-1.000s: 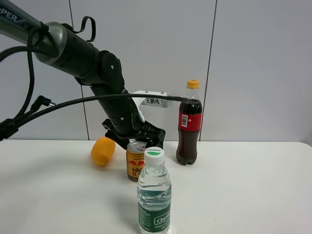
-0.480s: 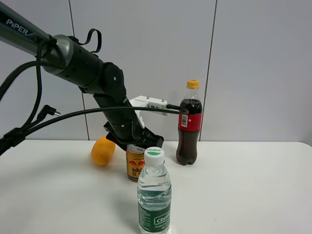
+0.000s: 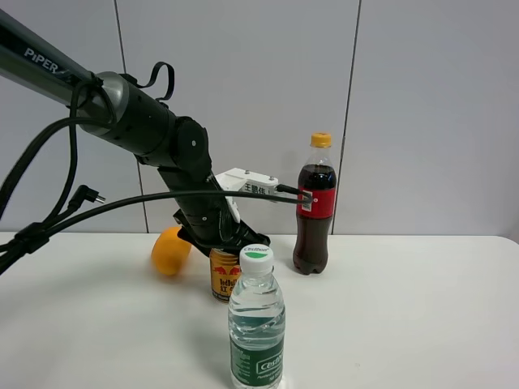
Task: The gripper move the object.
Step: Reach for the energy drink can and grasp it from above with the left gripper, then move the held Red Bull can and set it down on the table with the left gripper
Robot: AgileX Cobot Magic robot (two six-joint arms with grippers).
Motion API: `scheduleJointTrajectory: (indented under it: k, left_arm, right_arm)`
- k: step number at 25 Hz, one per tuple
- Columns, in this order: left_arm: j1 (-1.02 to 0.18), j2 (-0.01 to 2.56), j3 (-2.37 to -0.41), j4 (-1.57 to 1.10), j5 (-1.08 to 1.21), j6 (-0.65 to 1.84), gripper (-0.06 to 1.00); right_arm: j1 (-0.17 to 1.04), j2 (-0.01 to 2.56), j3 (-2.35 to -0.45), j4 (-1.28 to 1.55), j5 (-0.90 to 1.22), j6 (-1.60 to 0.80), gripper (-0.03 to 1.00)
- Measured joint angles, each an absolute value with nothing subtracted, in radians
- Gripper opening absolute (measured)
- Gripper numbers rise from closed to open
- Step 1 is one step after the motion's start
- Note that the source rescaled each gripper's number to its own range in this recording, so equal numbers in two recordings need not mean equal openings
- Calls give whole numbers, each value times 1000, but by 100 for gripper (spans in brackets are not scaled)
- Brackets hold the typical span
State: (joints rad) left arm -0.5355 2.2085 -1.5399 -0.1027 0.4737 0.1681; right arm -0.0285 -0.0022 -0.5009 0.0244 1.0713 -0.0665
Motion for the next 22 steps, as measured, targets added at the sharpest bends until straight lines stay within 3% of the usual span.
scheduleJointTrajectory:
  k: [2,3,4,22]
  left_arm:
    - [-535,2209,-1540,-103,474,169,49]
    - [-535,2209,-1540,-103,474,171,18]
    - [-535,2209,-1540,-103,474,172,0]
    - [-537,2109,-1539,-79,508,190,3]
  right_arm:
    - [-29,-2,-501,24,1071,-66,100]
    - [-29,-2,-501,24,1071,-66,100]
    - [-29,-2,-501,24,1071,-66,100]
    - [-29,-2,-501,24,1071,-66,100]
